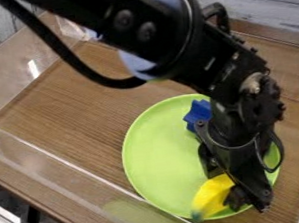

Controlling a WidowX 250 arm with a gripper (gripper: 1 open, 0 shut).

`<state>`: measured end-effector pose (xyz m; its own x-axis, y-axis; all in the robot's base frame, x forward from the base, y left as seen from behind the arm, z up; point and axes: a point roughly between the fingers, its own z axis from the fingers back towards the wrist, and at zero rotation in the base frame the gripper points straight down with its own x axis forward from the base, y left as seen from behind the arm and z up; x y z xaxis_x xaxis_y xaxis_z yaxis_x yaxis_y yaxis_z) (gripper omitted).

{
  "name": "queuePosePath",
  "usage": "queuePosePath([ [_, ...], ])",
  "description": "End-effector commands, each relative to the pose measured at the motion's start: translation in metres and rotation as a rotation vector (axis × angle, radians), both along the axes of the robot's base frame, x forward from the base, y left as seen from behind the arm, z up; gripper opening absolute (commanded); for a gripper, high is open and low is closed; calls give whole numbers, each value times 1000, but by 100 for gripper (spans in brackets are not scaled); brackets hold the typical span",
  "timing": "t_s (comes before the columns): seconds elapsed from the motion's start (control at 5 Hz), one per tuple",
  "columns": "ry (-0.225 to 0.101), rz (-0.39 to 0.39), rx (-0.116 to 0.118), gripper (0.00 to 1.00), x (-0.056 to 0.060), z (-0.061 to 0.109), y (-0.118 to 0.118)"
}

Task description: Remove the banana from inside the green plate and put it on the table

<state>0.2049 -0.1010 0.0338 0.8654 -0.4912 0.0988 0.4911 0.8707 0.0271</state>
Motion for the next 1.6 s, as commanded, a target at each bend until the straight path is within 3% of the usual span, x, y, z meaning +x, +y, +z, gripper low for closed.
queuePosePath([
  [0.0, -10, 1, -4, 0, 3, 6, 2],
  [1.0, 36, 12, 22, 0, 2, 27, 10],
  [1.4, 69, 109, 56, 0, 7, 78, 23],
])
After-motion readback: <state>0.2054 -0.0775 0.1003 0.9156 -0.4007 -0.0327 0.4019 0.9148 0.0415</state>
